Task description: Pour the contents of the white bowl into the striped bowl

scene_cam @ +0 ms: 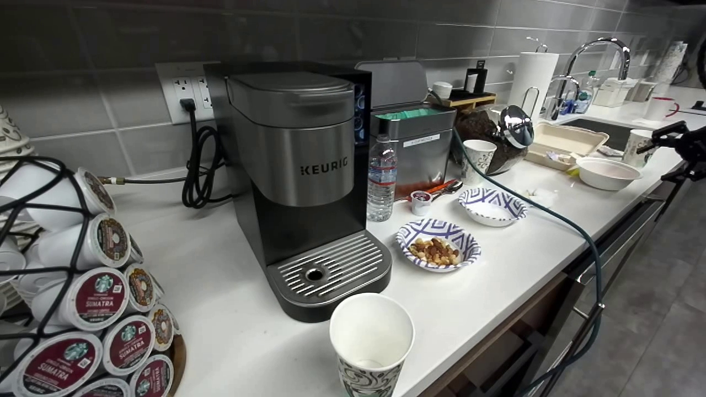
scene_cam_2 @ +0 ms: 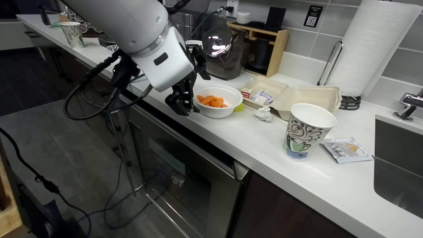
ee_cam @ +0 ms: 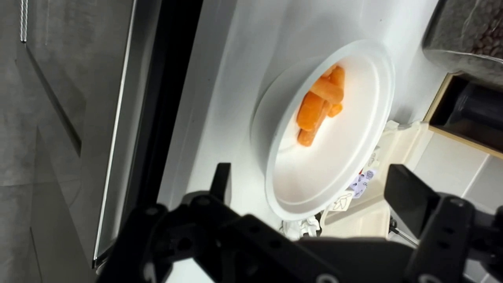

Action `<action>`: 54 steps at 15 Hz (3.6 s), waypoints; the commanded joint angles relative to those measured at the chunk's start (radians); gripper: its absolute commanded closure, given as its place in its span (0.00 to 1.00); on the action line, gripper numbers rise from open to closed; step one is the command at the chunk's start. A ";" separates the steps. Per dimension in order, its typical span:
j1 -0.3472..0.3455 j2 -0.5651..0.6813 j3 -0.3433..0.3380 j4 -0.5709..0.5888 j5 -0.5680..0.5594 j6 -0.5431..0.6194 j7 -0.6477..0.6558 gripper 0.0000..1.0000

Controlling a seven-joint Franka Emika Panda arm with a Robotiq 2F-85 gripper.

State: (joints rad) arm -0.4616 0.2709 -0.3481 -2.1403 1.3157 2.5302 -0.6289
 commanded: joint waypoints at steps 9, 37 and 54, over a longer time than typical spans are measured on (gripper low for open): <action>0.019 0.085 0.027 0.061 0.093 0.047 -0.093 0.52; 0.135 -0.319 0.045 0.036 -0.419 -0.404 0.172 0.98; 0.369 -0.260 0.268 0.000 -0.942 0.175 0.386 0.98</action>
State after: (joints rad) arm -0.1042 0.0097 -0.0841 -2.1082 0.4959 2.5768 -0.3011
